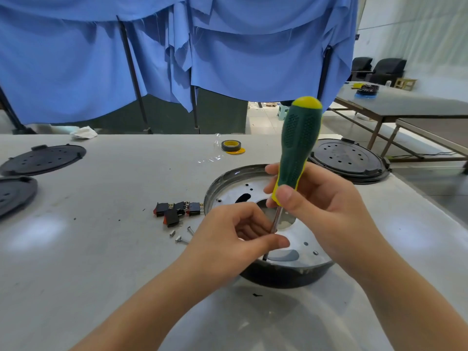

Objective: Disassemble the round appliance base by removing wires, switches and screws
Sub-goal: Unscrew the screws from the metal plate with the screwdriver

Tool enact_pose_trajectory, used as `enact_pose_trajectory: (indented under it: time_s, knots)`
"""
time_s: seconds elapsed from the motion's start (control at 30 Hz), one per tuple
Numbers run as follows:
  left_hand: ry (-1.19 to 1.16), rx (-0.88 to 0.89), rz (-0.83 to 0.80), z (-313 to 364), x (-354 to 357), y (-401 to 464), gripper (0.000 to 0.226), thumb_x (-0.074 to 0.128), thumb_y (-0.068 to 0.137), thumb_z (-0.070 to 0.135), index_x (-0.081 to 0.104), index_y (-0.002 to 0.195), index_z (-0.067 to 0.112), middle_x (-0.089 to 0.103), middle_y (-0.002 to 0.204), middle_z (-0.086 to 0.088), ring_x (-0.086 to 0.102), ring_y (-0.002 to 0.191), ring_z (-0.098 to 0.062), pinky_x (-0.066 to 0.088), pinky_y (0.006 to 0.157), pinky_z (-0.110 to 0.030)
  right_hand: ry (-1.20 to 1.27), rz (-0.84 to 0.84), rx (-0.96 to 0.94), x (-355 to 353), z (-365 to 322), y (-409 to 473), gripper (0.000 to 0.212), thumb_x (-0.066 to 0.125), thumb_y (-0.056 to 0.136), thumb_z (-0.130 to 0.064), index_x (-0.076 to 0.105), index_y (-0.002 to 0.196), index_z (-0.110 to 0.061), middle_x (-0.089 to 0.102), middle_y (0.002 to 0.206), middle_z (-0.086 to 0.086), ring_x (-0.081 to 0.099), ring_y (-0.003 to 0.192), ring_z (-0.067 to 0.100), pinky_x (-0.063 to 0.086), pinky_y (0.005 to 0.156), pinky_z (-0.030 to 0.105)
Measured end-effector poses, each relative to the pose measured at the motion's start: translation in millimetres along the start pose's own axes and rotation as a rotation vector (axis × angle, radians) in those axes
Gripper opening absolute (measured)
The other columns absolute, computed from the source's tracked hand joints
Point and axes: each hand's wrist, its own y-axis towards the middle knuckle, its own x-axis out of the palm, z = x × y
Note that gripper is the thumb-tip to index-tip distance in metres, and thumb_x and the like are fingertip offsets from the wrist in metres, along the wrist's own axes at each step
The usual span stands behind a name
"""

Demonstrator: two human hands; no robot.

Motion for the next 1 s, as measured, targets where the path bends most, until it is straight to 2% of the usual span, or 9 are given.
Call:
enact_pose_trajectory:
  time_s: [0.13, 0.33, 0.47, 0.53, 0.67, 0.8, 0.87, 0.93, 1.0]
  knots:
    - [0.046, 0.011, -0.028, 0, -4, -1, 0.007, 0.073, 0.080, 0.029, 0.072, 0.080, 0.035, 0.072, 0.073, 0.014, 0.068, 0.068, -0.002, 0.052, 0.066, -0.014, 0.020, -0.003, -0.003, -4, -1, 0, 0.031, 0.052, 0.085, -0.018, 0.058, 0.116, -0.013, 0.073, 0.095, 0.003, 0.071, 0.081, 0.015, 0.054, 0.072, 0.019]
    - [0.075, 0.003, -0.023, 2, -8, -1, 0.020, 0.060, 0.091, 0.020, 0.071, 0.095, 0.037, 0.073, 0.086, 0.015, 0.070, 0.081, -0.004, 0.058, 0.076, -0.028, 0.084, 0.060, -0.017, -7, -1, 1, 0.032, 0.048, 0.086, -0.021, 0.057, 0.117, -0.018, 0.073, 0.101, 0.004, 0.071, 0.089, 0.022, 0.055, 0.076, 0.021]
    - [0.022, -0.001, 0.001, 1, -10, 0, 0.020, 0.059, 0.092, 0.017, 0.071, 0.097, 0.032, 0.074, 0.087, 0.016, 0.070, 0.083, -0.004, 0.057, 0.076, -0.022, 0.064, 0.163, -0.062, -12, 0, 4, 0.030, 0.050, 0.085, -0.022, 0.059, 0.113, -0.020, 0.073, 0.093, -0.001, 0.071, 0.083, 0.016, 0.055, 0.074, 0.021]
    - [0.015, -0.008, 0.010, 0, -10, 1, 0.018, 0.062, 0.090, 0.017, 0.072, 0.097, 0.030, 0.074, 0.087, 0.014, 0.070, 0.084, -0.006, 0.057, 0.076, -0.024, 0.046, 0.226, -0.076, -16, 1, 5, 0.026, 0.050, 0.087, -0.021, 0.059, 0.112, -0.020, 0.072, 0.088, -0.004, 0.069, 0.078, 0.013, 0.055, 0.071, 0.021]
    - [0.133, -0.007, -0.026, -1, -10, 3, 0.016, 0.066, 0.088, 0.021, 0.071, 0.095, 0.034, 0.071, 0.090, 0.020, 0.067, 0.087, -0.001, 0.055, 0.076, -0.021, -0.103, 0.298, -0.103, -21, 7, 8, 0.023, 0.048, 0.091, -0.019, 0.057, 0.113, -0.019, 0.070, 0.085, -0.008, 0.063, 0.070, 0.008, 0.054, 0.065, 0.019]
    - [0.403, -0.085, -0.201, 7, -11, 7, 0.007, 0.063, 0.085, 0.041, 0.069, 0.084, 0.036, 0.064, 0.083, 0.023, 0.058, 0.079, 0.006, 0.050, 0.069, -0.019, -0.251, 0.277, -0.114, -20, 12, 8, 0.023, 0.048, 0.088, -0.031, 0.056, 0.108, -0.023, 0.067, 0.085, -0.007, 0.059, 0.067, 0.007, 0.051, 0.062, 0.020]
    - [0.537, -0.209, -0.324, 12, -12, 10, 0.019, 0.059, 0.083, 0.053, 0.067, 0.078, 0.036, 0.060, 0.072, 0.026, 0.054, 0.068, 0.011, 0.043, 0.059, -0.016, -0.330, 0.264, -0.128, -19, 15, 7, 0.015, 0.050, 0.093, -0.029, 0.056, 0.106, -0.029, 0.066, 0.083, 0.000, 0.059, 0.067, 0.015, 0.052, 0.061, 0.031]
    - [0.563, -0.323, -0.420, 18, -15, 19, 0.023, 0.062, 0.079, 0.057, 0.068, 0.074, 0.035, 0.057, 0.060, 0.031, 0.051, 0.055, 0.013, 0.037, 0.049, -0.011, -0.393, 0.254, -0.138, -17, 16, 7, 0.014, 0.051, 0.093, -0.028, 0.055, 0.106, -0.033, 0.063, 0.082, 0.009, 0.056, 0.069, 0.025, 0.051, 0.063, 0.042]
    - [0.597, -0.376, -0.521, 24, -18, 31, 0.022, 0.068, 0.075, 0.055, 0.070, 0.074, 0.034, 0.058, 0.055, 0.024, 0.052, 0.051, 0.011, 0.036, 0.046, -0.008, -0.416, 0.248, -0.137, -16, 17, 6, 0.019, 0.049, 0.090, -0.029, 0.055, 0.108, -0.031, 0.062, 0.083, 0.011, 0.056, 0.071, 0.028, 0.050, 0.065, 0.046]
